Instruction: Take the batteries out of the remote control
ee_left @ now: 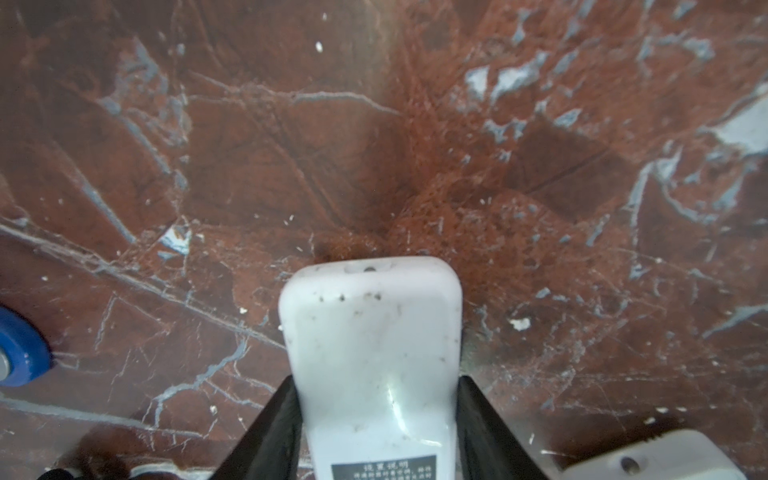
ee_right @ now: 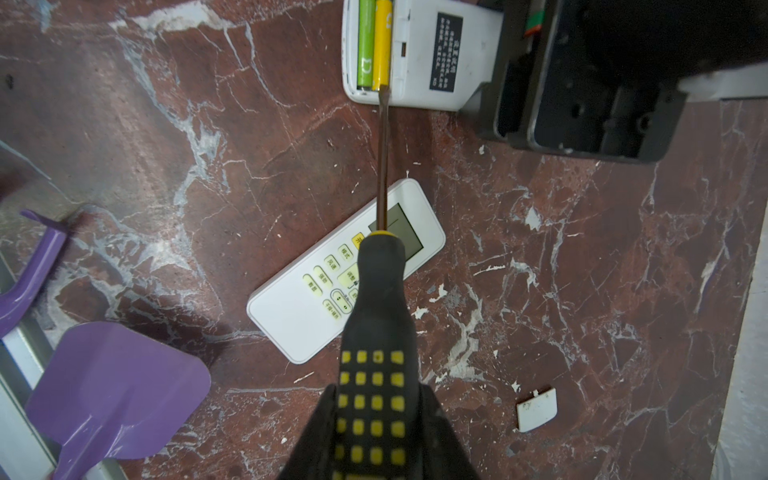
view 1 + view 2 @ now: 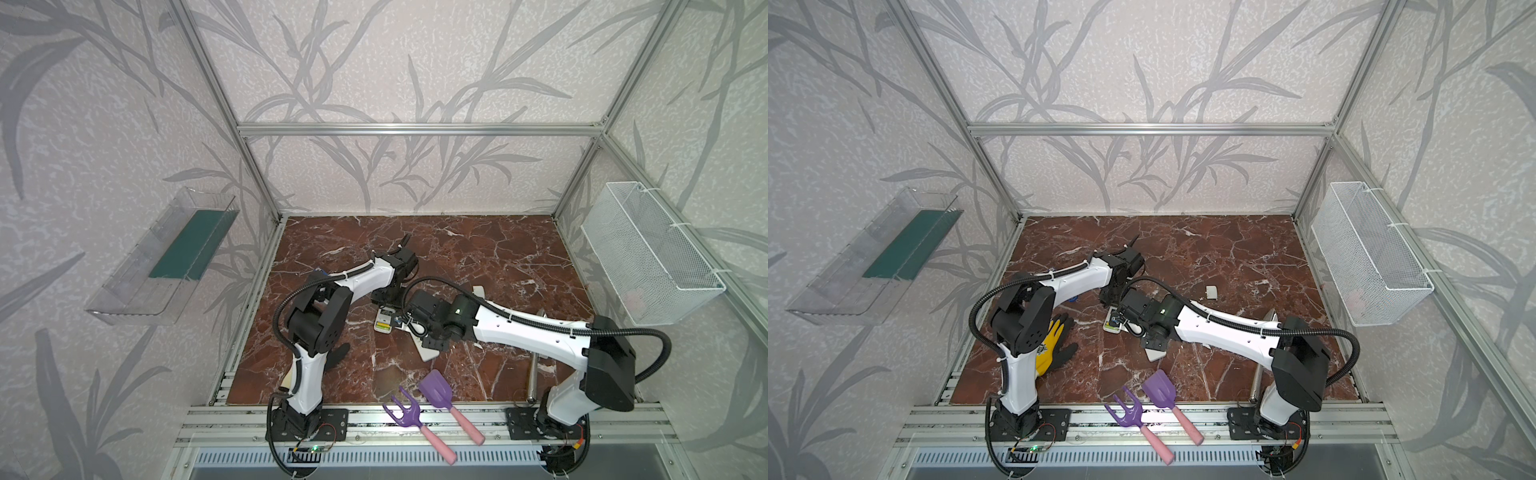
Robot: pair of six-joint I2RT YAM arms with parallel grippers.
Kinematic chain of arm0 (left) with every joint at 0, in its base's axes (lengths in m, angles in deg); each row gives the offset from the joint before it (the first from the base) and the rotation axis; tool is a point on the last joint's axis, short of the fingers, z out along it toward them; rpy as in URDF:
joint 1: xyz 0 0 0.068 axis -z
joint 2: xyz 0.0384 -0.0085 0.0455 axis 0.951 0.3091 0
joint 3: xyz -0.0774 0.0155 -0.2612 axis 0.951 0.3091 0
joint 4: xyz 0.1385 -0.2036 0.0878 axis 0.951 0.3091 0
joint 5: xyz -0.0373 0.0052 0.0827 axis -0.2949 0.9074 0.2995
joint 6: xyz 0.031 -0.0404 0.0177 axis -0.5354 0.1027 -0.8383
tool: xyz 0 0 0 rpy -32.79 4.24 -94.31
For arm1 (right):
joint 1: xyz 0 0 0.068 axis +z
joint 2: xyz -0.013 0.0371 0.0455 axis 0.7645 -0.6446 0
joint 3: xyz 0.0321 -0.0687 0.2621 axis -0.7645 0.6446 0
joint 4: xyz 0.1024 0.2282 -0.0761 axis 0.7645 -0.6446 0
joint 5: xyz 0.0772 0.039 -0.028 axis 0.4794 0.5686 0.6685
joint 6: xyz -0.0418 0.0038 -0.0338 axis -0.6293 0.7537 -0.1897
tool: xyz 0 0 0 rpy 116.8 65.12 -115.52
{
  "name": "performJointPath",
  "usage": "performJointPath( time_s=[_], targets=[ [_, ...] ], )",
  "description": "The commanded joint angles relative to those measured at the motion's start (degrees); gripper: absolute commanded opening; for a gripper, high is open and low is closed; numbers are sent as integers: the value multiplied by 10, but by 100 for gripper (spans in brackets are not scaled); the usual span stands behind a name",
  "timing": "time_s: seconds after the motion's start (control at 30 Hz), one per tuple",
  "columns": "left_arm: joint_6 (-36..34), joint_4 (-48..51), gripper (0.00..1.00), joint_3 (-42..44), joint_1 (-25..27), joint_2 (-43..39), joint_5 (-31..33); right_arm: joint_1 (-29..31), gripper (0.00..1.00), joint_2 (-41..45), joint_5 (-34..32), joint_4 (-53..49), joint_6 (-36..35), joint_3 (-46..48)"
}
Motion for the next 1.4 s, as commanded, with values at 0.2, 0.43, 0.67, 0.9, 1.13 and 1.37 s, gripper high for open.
performJointPath(
  time_s=[0.2, 0.43, 0.67, 0.9, 1.13, 1.37],
  targets=[
    [0, 45, 54, -17, 4, 18, 31, 7, 0, -12, -13, -46, -16, -34],
    [0, 47, 54, -18, 7, 19, 34, 7, 0, -5, -17, -52, -18, -37],
    [1, 47, 54, -20, 10, 22, 33, 8, 0, -15, -13, -51, -20, -46],
    [0, 48, 54, -25, 12, 25, 35, 9, 0, -29, -7, -64, -29, -66],
    [0, 47, 54, -29, 14, 28, 34, 10, 0, -39, 1, -66, -32, -72],
    [0, 46, 54, -28, 15, 28, 36, 10, 0, -48, -8, -79, -34, -81]
  ],
)
